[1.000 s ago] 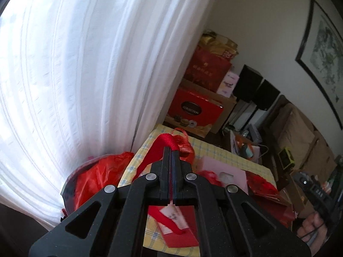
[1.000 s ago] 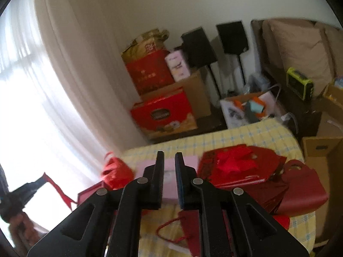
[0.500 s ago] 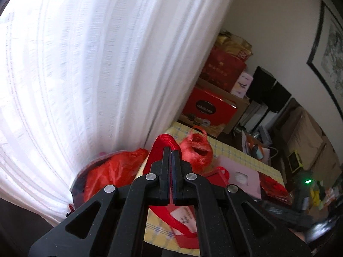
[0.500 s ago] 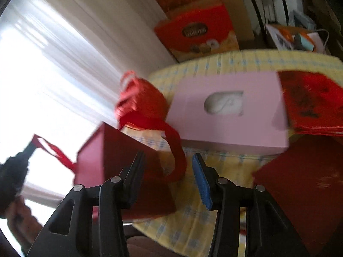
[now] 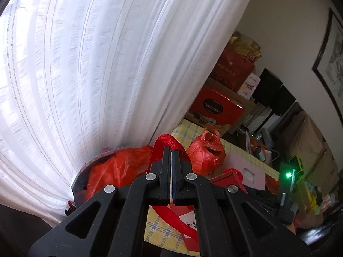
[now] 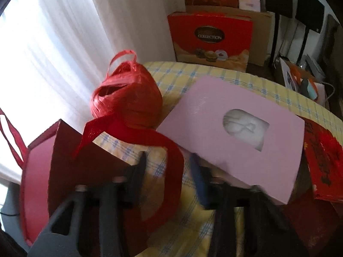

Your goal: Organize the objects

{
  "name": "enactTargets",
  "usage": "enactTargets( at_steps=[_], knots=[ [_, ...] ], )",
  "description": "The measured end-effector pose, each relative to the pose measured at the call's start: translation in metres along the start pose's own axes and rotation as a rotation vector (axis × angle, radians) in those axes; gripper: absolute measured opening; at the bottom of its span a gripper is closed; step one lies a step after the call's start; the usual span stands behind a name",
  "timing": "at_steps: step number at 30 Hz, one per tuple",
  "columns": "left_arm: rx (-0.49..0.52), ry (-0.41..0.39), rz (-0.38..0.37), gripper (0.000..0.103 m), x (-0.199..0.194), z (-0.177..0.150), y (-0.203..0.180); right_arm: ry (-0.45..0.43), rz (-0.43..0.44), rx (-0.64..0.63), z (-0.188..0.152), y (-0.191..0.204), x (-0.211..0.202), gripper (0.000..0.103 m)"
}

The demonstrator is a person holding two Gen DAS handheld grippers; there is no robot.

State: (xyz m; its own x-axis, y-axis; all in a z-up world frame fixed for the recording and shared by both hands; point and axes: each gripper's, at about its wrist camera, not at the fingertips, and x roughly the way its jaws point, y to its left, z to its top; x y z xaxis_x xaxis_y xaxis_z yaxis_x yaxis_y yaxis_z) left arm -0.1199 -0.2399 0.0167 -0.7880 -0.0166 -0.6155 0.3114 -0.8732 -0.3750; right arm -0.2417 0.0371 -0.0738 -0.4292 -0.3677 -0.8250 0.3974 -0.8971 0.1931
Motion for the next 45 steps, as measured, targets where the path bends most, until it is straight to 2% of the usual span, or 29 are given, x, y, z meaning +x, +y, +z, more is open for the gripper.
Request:
enactTargets(
  at_steps=[1, 3, 7, 12, 14, 16, 17, 19, 22, 24, 26, 29, 31, 33, 35, 39, 41, 43, 45],
  knots=[
    [0.0, 0.0, -0.001, 0.0, 0.0, 0.0, 0.0, 0.013, 0.024, 0.013, 0.001, -0.002, 0.005, 0.004],
    [0.001, -0.004, -0.003, 0.0, 0.0, -0.001, 0.0, 0.004, 0.045, 0.042, -0.002, -0.007, 0.008, 0.004],
    [-0.001, -0.012, -0.011, 0.0, -0.004, -0.001, -0.002, -0.039, 0.021, 0.075, -0.011, -0.015, -0.001, 0.002],
    [0.006, -0.033, -0.024, 0.0, -0.015, 0.005, -0.006, -0.129, 0.061, 0.144, -0.015, -0.026, -0.031, 0.001],
    [0.007, -0.043, -0.026, 0.0, -0.02, 0.007, -0.007, -0.139, 0.128, 0.194, -0.015, -0.034, -0.043, 0.001],
    [0.011, -0.062, -0.018, 0.0, -0.024, 0.008, -0.008, -0.139, 0.23, 0.258, -0.021, -0.041, -0.054, 0.002],
    [0.01, -0.066, -0.015, 0.0, -0.025, 0.009, -0.007, -0.122, 0.267, 0.293, -0.027, -0.043, -0.058, 0.005],
    [0.001, -0.064, -0.004, 0.0, -0.024, 0.01, -0.004, -0.118, 0.258, 0.353, -0.043, -0.042, -0.068, 0.007],
    [-0.028, -0.05, -0.002, 0.0, -0.02, 0.007, 0.005, -0.106, 0.288, 0.449, -0.07, -0.04, -0.077, 0.027],
    [-0.042, -0.038, 0.0, 0.0, -0.016, 0.002, 0.008, -0.06, 0.359, 0.516, -0.078, -0.038, -0.071, 0.033],
    [-0.059, -0.018, -0.021, 0.0, -0.012, -0.002, 0.011, -0.033, 0.469, 0.594, -0.08, -0.039, -0.064, 0.047],
    [-0.094, 0.028, -0.072, 0.0, -0.007, -0.01, 0.015, 0.001, 0.607, 0.783, -0.096, -0.046, -0.048, 0.053],
    [-0.127, 0.061, -0.096, 0.001, -0.005, -0.02, 0.019, 0.031, 0.674, 0.867, -0.101, -0.049, -0.034, 0.053],
    [-0.163, 0.097, -0.115, 0.001, -0.001, -0.04, 0.024, 0.019, 0.681, 0.897, -0.102, -0.051, -0.028, 0.053],
    [-0.214, 0.149, -0.131, 0.01, 0.005, -0.063, 0.03, -0.01, 0.686, 0.932, -0.101, -0.054, -0.026, 0.054],
    [-0.377, 0.25, -0.262, 0.029, 0.021, -0.113, 0.04, -0.026, 0.712, 1.003, -0.098, -0.057, -0.016, 0.057],
    [-0.449, 0.282, -0.291, 0.046, 0.024, -0.134, 0.043, -0.006, 0.738, 1.03, -0.098, -0.058, -0.01, 0.057],
    [-0.534, 0.302, -0.309, 0.056, 0.025, -0.161, 0.044, -0.004, 0.744, 1.037, -0.1, -0.062, -0.014, 0.057],
    [-0.601, 0.296, -0.321, 0.056, 0.025, -0.177, 0.047, -0.007, 0.744, 1.029, -0.101, -0.063, -0.019, 0.057]
  ],
)
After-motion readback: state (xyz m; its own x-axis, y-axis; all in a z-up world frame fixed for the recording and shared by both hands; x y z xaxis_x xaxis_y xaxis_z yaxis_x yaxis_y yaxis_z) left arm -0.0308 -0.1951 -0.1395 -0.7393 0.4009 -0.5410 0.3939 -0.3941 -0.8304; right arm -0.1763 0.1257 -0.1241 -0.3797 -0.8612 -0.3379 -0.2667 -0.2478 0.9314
